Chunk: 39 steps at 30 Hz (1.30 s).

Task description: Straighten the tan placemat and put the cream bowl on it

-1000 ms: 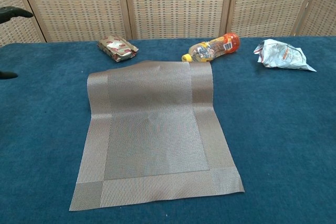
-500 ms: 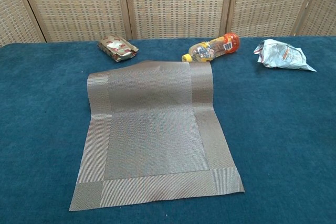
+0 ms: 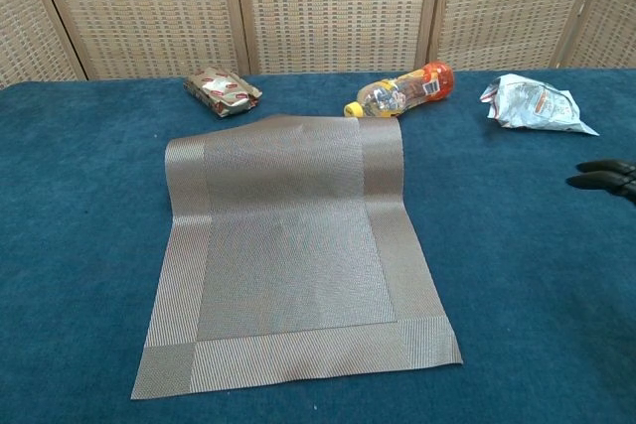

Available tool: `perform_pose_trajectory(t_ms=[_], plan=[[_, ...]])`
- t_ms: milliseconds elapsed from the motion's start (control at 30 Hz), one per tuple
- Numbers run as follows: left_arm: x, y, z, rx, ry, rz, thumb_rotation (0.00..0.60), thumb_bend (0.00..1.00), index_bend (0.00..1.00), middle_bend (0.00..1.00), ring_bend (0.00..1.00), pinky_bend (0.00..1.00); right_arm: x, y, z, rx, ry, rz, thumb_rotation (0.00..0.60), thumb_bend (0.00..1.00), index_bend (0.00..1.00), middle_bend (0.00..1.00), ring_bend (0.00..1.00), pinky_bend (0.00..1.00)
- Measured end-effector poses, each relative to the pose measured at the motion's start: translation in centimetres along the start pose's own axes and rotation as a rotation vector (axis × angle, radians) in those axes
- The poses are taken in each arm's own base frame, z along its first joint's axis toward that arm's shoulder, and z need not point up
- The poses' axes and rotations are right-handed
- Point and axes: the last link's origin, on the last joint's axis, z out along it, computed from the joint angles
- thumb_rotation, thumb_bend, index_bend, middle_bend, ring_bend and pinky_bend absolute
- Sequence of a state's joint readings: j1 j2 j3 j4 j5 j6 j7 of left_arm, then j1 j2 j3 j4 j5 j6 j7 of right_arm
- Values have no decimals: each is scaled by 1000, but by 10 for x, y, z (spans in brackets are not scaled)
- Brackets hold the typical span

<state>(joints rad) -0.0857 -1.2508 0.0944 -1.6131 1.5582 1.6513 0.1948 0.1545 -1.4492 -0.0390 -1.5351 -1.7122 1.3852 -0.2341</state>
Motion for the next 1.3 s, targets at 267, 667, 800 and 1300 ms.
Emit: perform_pose_trajectory(t_ms=[267,667,800,1300], plan=[[-1,-4,1,13,2,11,600,190,0,0,0,0,-26,-48,28,53,-57,-28,600,61,0,0,0,0],[-5,-4,1,19,-25,10,600,191,0,0,0,0,-42,-81,47,53,-164,-12,600,61,0,0,0,0],[-5,-5,2,24,-20,10,600,190,0,0,0,0,-46,-87,51,53,-188,-11,600,61,0,0,0,0],[-4,-6,3,30,-14,-3,600,193,0,0,0,0,-56,-106,63,81,-206,33,600,60,14,0,0,0]])
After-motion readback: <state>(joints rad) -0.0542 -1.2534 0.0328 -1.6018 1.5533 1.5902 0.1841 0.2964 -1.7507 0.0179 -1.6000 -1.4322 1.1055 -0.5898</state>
